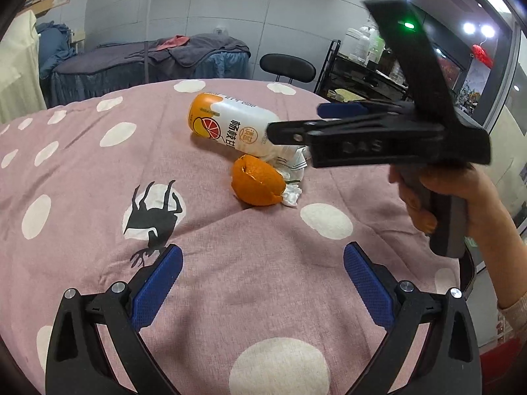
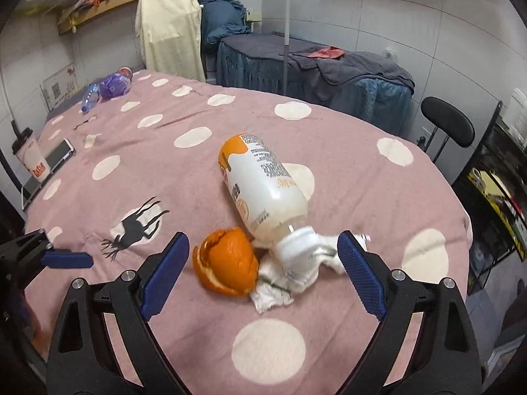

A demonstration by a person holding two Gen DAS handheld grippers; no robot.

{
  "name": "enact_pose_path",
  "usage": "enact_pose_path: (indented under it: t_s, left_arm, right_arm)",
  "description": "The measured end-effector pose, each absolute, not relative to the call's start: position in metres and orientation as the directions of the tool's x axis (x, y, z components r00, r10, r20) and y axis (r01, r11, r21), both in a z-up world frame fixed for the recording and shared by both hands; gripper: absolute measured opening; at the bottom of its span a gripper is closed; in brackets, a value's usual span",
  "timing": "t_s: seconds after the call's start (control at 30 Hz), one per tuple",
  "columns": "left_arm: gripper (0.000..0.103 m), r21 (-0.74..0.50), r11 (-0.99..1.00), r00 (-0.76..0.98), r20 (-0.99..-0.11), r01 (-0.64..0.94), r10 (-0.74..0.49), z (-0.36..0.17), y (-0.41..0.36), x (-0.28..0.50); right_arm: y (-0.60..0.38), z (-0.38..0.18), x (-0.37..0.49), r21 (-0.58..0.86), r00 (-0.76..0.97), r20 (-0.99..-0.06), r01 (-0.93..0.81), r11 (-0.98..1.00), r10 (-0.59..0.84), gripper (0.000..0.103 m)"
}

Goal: Collect trash
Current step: 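Grasp the white bottle with the right gripper while the left grasps the orange peel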

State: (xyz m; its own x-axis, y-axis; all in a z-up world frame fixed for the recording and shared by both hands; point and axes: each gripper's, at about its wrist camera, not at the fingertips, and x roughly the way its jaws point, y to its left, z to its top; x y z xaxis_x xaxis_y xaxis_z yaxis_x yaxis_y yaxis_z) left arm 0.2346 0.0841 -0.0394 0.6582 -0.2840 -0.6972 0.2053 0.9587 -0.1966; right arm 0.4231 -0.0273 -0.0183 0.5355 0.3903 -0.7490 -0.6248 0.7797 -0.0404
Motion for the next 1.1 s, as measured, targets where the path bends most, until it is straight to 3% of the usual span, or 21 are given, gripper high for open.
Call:
enact_pose_path:
  t_s: [0.13, 0.27, 0.33, 0.5, 0.73, 0.83, 0.87, 1.1]
  left_arm:
    - [0.096, -0.198, 0.957, 0.646, -0.706, 0.212, -0.289, -0.041, 0.082, 0.247]
    - [0.090, -0.214, 0.952, 0.612, -0.730, 0.219, -0.305, -0.047, 0.080, 0.268]
    - [0.089, -0.226, 0.948, 0.586, -0.746, 0.224, -0.316, -0.050, 0.078, 0.281]
    - [0.085, -0.206, 0.949, 0.533, -0.789, 0.238, -0.305, -0.059, 0.069, 0.312]
    - [0.085, -0.182, 0.950, 0.485, -0.826, 0.254, -0.288, -0.066, 0.054, 0.349]
    - [0.070, -0.144, 0.956, 0.482, -0.838, 0.256, -0.255, -0.067, 0.047, 0.357]
    - [0.059, -0.143, 0.956, 0.475, -0.842, 0.258, -0.254, -0.068, 0.045, 0.358]
    - [0.049, -0.145, 0.961, 0.505, -0.827, 0.236, -0.248, -0.069, 0.045, 0.338]
  right_arm:
    - [0.009, -0.039, 0.460, -0.126, 0.520, -0.794, -0.647, 0.752, 0.315, 0.089]
    - [0.025, -0.061, 0.487, -0.105, 0.450, -0.847, -0.666, 0.739, 0.285, 0.070]
    - [0.024, -0.064, 0.490, -0.076, 0.430, -0.852, -0.667, 0.741, 0.300, 0.067]
    - [-0.002, -0.043, 0.487, 0.060, 0.419, -0.813, -0.631, 0.774, 0.405, 0.065]
    - [-0.064, 0.006, 0.453, 0.104, 0.535, -0.716, -0.554, 0.826, 0.448, 0.065]
    - [-0.090, 0.017, 0.433, 0.108, 0.568, -0.697, -0.520, 0.847, 0.438, 0.066]
    - [-0.099, 0.019, 0.426, 0.115, 0.574, -0.692, -0.511, 0.852, 0.438, 0.066]
    - [-0.141, 0.022, 0.384, 0.147, 0.630, -0.652, -0.440, 0.886, 0.421, 0.066]
